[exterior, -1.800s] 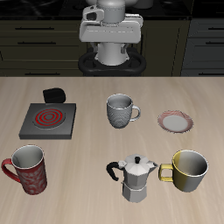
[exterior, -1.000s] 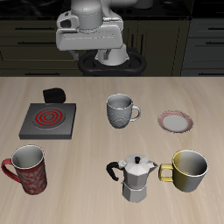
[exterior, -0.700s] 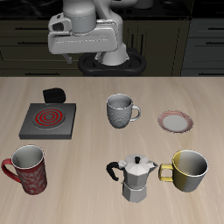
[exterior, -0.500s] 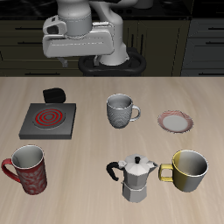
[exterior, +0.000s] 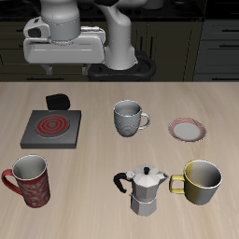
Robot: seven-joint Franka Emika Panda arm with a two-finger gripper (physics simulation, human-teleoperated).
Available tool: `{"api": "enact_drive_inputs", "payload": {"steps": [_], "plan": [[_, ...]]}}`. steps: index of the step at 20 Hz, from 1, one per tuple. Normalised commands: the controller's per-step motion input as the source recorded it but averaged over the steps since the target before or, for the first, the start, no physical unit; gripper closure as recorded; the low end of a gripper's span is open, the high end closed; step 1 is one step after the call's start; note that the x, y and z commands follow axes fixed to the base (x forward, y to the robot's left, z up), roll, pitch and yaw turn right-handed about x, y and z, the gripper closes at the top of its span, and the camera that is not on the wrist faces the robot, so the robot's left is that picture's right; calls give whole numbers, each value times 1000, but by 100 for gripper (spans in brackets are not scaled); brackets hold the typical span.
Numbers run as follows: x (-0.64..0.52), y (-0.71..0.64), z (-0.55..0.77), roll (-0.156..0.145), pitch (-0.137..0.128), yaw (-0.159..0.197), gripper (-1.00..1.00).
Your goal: Place the red mug on the plate
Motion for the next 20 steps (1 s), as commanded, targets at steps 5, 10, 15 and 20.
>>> {"api": "enact_drive_inputs", "payload": {"steps": [5,10,15,20], "plan": [[322,-232,91,-43,-14,-20,-100],[298,-161,32,-25,7,-52,-100],[484,-220,-81,-59,17,-1,-100],[305,-41,-17,-25,-38,23,-100]]}}
